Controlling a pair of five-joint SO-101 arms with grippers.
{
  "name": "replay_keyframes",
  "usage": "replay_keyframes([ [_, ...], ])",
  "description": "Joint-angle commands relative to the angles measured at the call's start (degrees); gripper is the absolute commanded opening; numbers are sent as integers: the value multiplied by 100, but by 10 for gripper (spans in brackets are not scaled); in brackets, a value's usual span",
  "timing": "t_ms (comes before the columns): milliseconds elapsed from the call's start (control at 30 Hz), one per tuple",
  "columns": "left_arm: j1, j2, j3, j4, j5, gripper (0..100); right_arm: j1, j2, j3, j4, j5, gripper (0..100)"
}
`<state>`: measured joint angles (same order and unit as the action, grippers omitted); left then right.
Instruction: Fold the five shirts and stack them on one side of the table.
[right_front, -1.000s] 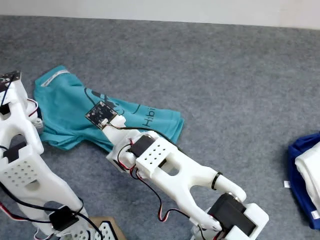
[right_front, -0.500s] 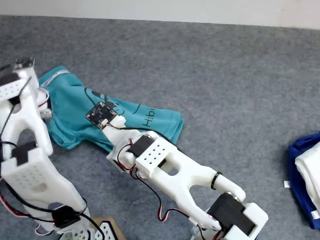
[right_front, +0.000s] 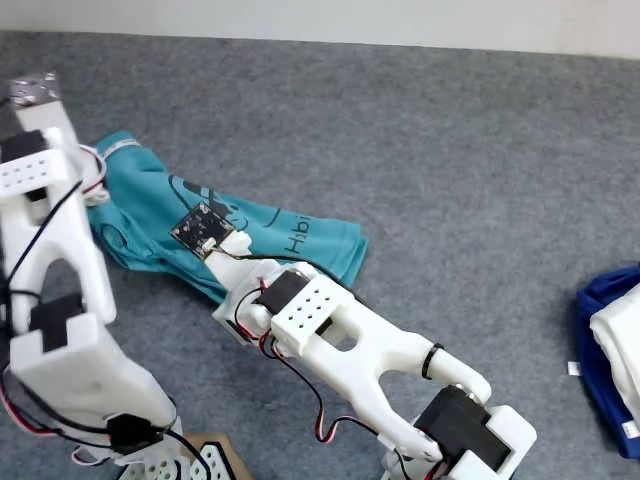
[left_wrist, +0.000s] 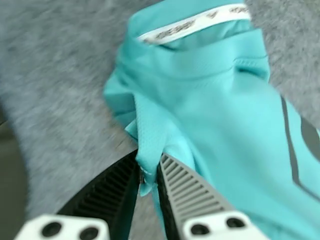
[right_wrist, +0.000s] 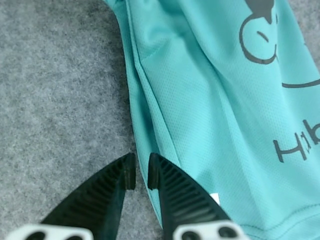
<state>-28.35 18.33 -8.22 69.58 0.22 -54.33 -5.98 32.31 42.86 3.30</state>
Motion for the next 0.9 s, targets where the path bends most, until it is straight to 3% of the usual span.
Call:
replay_keyframes([
  [0,154,127,-84,-615,668,6,-22,-22,-22,-57,79,63],
  [100,163,215,-84,-941,1363,6,-22,-22,-22,-57,79,63],
  [200,163,215,-84,-993,1609,8,-22,-22,75,-75,79,63],
  [867,479,171,-365,-1108,1600,11,-40,-22,84,-84,79,63],
])
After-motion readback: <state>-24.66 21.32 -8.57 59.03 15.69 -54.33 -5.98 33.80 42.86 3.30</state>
